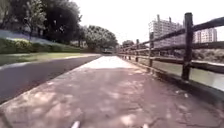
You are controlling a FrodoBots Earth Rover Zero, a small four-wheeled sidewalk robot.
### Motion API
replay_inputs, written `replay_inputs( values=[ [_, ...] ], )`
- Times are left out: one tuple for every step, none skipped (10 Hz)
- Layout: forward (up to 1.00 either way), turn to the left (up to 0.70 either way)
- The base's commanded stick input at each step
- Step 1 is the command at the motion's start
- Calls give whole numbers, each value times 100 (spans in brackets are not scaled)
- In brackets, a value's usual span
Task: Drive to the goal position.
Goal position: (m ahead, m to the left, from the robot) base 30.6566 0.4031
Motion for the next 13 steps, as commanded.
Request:
replay_inputs(
  values=[
    [70, 0],
    [70, 0],
    [70, 0],
    [70, 0],
    [70, 0],
    [70, 0],
    [70, 0],
    [70, 0],
    [70, 0],
    [70, 0],
    [70, 0],
    [70, 0],
    [70, 0]
  ],
)
